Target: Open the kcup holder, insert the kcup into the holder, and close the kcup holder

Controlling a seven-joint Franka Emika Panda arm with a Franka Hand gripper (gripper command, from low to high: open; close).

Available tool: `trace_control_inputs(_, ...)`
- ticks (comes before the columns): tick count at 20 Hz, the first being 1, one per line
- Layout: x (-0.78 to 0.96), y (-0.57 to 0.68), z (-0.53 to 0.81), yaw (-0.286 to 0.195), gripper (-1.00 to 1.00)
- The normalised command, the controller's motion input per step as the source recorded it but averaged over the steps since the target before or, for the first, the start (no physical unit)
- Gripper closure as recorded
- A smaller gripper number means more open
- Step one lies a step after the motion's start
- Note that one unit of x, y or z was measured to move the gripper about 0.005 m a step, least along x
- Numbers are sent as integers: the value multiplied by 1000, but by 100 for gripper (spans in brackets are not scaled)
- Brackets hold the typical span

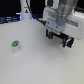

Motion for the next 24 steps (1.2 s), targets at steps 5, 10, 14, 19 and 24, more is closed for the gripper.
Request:
trace_control_inputs(5,-63,-595,263,-222,-100)
trace_control_inputs(10,-160,-519,182,-241,-100)
trace_control_inputs(14,-281,-425,91,-253,-100)
trace_control_inputs(19,-318,-454,43,-247,-100)
trace_control_inputs(24,-329,-499,9,-232,-100)
